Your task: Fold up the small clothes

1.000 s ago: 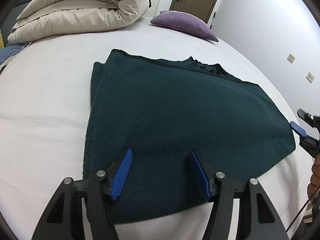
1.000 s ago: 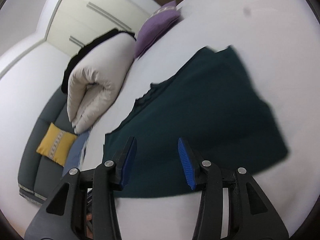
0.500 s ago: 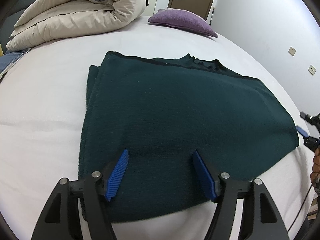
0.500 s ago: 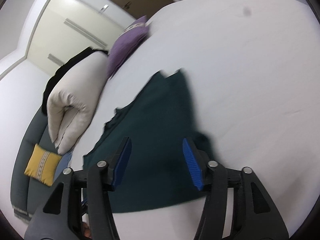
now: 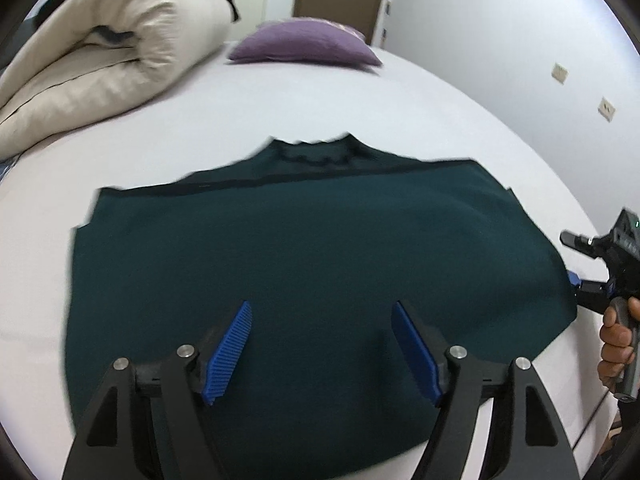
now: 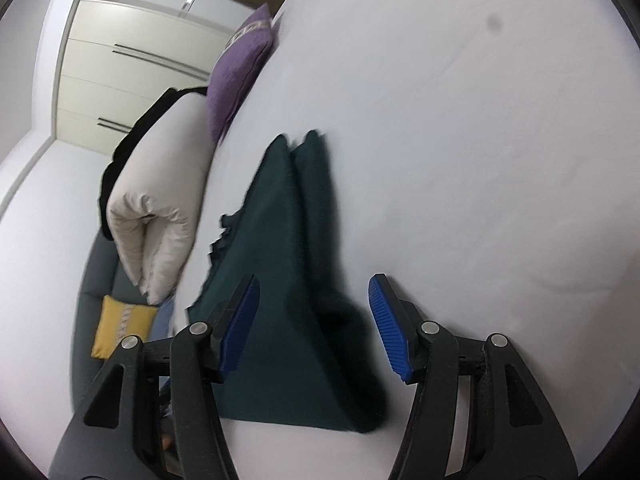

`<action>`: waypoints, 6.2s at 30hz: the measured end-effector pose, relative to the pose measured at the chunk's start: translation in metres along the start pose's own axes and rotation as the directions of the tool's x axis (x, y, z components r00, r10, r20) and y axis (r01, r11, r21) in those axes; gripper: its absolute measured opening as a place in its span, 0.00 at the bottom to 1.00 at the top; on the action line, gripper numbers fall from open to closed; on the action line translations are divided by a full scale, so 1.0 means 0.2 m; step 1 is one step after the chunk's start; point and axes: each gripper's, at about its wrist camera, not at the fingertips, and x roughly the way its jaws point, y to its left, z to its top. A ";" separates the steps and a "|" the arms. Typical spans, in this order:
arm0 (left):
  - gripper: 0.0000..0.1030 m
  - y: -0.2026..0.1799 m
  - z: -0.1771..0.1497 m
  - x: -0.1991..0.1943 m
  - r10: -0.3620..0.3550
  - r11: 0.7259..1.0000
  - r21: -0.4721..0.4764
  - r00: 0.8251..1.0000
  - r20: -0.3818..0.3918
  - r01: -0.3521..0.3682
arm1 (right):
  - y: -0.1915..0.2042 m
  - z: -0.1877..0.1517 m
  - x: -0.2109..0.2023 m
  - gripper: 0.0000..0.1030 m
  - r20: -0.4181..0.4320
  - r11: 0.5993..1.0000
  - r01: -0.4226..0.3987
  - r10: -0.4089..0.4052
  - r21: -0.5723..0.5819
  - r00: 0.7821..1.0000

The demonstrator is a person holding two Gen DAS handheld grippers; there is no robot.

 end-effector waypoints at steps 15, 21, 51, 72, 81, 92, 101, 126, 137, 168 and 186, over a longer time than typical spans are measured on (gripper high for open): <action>0.78 -0.07 -0.03 0.17 0.045 0.998 0.045 0.997 -0.055 -0.043 | 0.14 -0.02 0.28 0.51 -0.125 0.998 -0.048 0.043 -0.038 0.991; 0.78 -0.06 -0.03 0.18 0.047 0.998 0.047 0.997 -0.059 -0.044 | 0.20 -0.06 0.39 0.26 -0.147 0.997 0.016 -0.027 -0.079 0.989; 0.73 0.29 0.02 0.01 -0.272 0.931 -0.252 0.962 0.005 0.265 | 0.94 -0.32 0.47 0.16 0.143 0.783 0.388 -0.366 -0.486 0.919; 0.99 0.81 -0.07 0.04 -0.667 0.427 -0.615 0.690 0.281 0.663 | 1.50 -1.32 1.04 0.17 0.367 -0.238 0.285 -0.481 -0.929 0.796; 0.68 0.71 0.00 0.15 -0.720 0.474 -0.616 0.680 0.140 0.629 | 1.47 -1.45 1.07 0.18 0.375 -0.331 0.236 -0.459 -0.914 0.805; 0.13 0.72 0.01 0.20 -0.691 0.559 -0.600 0.721 0.044 0.572 | 1.51 -1.30 0.70 0.55 0.024 0.032 0.038 -0.380 -0.999 0.925; 0.13 0.99 0.13 0.02 -0.620 0.658 -0.543 0.785 0.003 0.521 | 1.36 -0.58 0.51 0.55 -0.068 0.564 0.069 -0.219 -0.823 0.973; 0.19 1.37 0.01 -0.01 -0.416 0.739 -0.583 0.909 -0.002 0.337 | 1.27 -0.85 0.81 0.56 -0.191 0.688 -0.043 -0.140 -0.724 0.971; 0.22 0.89 -0.06 -0.26 -0.215 0.932 -0.291 0.976 0.030 0.214 | 1.05 -0.78 0.96 0.54 -0.341 0.863 -0.178 0.007 -0.473 0.940; 0.34 0.75 0.24 -0.12 -0.167 0.954 -0.247 0.985 0.043 0.172 | 1.16 -0.37 1.05 0.51 -0.399 0.928 -0.299 0.194 -0.222 0.896; 0.08 1.01 0.14 0.21 -0.303 0.886 -0.351 0.952 0.052 0.301 | 0.95 -0.06 1.30 0.35 -0.265 0.987 -0.091 0.054 -0.131 0.963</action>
